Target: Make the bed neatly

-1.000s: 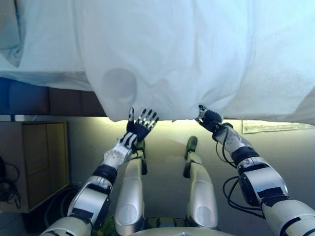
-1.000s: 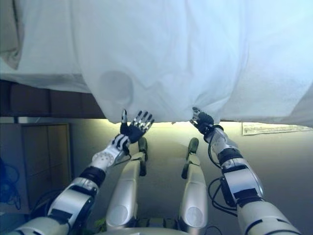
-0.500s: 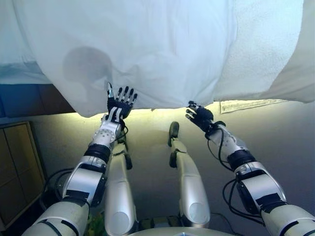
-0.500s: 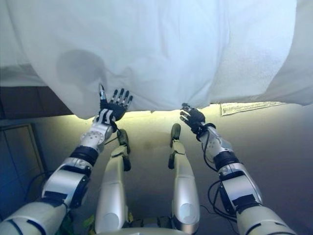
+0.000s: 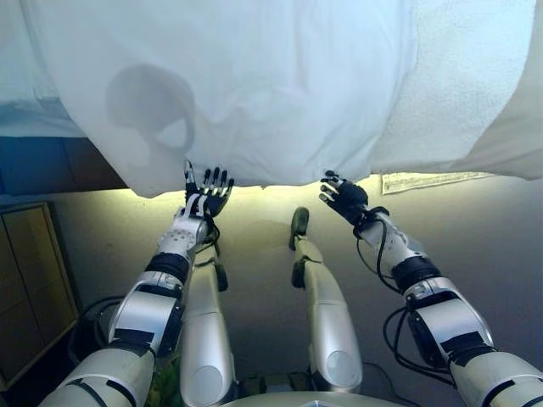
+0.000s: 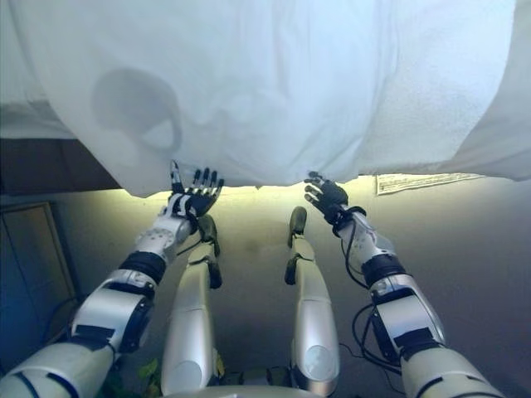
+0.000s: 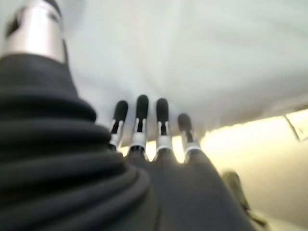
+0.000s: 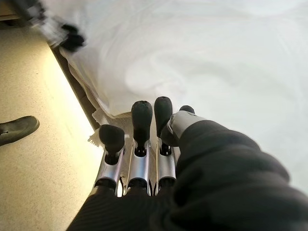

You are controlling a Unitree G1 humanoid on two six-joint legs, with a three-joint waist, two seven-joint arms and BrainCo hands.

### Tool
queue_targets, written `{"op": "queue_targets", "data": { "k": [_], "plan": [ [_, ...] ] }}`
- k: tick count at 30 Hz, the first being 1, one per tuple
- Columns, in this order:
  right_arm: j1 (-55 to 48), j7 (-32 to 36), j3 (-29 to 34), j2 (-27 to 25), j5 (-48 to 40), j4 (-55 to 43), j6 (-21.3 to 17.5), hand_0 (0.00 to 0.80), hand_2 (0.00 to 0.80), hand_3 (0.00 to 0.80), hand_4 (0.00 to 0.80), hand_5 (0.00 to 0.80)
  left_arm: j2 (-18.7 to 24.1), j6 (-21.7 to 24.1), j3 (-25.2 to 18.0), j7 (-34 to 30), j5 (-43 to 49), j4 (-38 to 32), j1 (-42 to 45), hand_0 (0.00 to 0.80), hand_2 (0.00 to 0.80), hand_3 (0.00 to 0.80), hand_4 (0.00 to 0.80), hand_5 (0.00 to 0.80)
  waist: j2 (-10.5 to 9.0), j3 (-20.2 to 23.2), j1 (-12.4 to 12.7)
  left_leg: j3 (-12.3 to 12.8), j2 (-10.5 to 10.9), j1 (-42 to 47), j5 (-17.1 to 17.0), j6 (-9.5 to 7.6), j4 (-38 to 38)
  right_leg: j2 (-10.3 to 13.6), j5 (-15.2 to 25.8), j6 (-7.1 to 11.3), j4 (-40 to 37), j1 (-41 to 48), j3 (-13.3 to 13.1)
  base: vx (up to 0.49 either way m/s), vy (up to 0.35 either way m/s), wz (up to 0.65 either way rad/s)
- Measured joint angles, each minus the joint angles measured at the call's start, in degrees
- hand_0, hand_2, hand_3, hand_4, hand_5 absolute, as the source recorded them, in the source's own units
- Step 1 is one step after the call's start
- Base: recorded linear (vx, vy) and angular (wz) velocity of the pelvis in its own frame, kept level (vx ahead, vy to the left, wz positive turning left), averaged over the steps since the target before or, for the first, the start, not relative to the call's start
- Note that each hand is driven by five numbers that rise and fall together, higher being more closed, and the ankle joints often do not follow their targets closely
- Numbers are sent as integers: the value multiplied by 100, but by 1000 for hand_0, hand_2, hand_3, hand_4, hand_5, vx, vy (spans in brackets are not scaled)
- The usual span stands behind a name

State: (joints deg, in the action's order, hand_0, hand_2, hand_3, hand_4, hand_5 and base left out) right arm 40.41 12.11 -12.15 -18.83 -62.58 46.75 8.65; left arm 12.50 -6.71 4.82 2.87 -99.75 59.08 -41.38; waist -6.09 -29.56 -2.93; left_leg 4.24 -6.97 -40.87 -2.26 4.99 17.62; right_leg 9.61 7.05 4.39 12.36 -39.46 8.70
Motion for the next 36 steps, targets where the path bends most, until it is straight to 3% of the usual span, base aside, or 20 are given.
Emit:
{"op": "queue_targets", "data": {
  "k": [5,14,36],
  "plan": [
    [142,-15,-76,-10,-229,-357,-109,800,800,800,800,800,-162,-24,-20,350,-11,23,257,0,0,0,0,0,0,0,79,-89,-15,-4,-116,50,-204,-33,-24,-34,-1,-47,74,0,-54,8],
    [279,-21,-81,-20,-340,-374,-125,800,800,800,800,800,-68,-28,-87,511,-8,57,281,0,0,0,0,0,1,0,229,-162,7,63,-281,75,-479,-27,-67,-51,2,-48,144,2,-12,5],
    [408,-106,-74,-232,-462,-378,-132,800,800,800,800,800,29,-151,-106,-41,-53,-53,206,0,0,0,0,0,57,1,377,-272,81,-219,-549,84,-883,52,-129,-54,43,-440,296,-4,15,4]
  ]
}}
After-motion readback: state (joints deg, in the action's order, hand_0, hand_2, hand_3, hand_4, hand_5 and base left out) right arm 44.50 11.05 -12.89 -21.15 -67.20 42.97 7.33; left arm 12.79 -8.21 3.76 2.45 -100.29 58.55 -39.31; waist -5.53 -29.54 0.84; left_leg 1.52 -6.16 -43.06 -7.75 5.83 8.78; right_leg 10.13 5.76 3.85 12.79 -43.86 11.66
